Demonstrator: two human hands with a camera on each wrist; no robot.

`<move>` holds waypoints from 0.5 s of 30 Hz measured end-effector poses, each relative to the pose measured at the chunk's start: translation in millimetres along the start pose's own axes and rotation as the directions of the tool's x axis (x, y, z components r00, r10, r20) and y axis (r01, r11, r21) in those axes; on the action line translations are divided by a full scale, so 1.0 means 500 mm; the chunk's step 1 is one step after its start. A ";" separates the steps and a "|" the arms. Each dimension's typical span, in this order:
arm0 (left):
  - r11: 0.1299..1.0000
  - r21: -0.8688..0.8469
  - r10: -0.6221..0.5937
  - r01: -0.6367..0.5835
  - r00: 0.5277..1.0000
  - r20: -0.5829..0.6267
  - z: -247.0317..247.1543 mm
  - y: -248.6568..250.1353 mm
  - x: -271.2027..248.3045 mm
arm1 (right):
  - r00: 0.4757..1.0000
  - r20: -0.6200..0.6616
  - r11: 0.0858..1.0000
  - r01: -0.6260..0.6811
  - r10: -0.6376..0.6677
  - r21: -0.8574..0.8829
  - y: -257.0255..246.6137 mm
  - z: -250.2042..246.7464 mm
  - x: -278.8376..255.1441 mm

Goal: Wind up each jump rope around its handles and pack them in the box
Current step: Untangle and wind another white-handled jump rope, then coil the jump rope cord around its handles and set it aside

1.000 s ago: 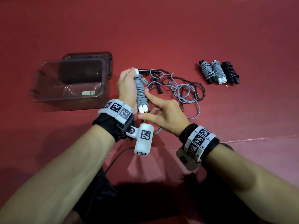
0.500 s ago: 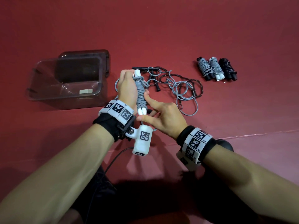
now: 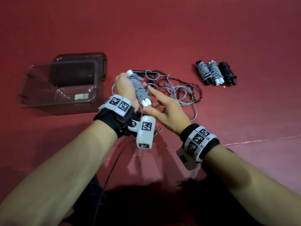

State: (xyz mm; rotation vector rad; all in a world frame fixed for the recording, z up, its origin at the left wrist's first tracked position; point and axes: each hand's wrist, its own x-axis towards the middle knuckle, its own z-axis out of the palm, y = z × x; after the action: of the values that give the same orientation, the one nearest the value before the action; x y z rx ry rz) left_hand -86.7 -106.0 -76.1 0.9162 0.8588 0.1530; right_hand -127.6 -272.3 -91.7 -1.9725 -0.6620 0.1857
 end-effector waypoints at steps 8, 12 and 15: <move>0.955 0.113 -0.288 0.275 0.949 0.127 0.073 -0.040 0.025 | 0.976 -0.213 0.997 0.057 -0.044 0.054 0.096 -0.089 0.076; 0.818 0.556 0.045 -0.145 0.981 0.189 0.099 -0.091 0.049 | 0.921 -0.344 0.954 -0.080 0.182 0.290 0.132 -0.146 0.111; 0.658 0.563 0.224 -0.501 0.843 0.488 0.131 -0.108 0.060 | 0.906 -0.340 0.939 -0.146 0.253 0.311 0.153 -0.188 0.146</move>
State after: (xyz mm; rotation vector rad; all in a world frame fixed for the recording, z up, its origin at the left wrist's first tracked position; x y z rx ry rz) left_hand -32.5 -167.5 -113.6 1.7593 0.3231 0.0023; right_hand -0.5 -333.2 -101.3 -1.7331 -0.1675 0.0198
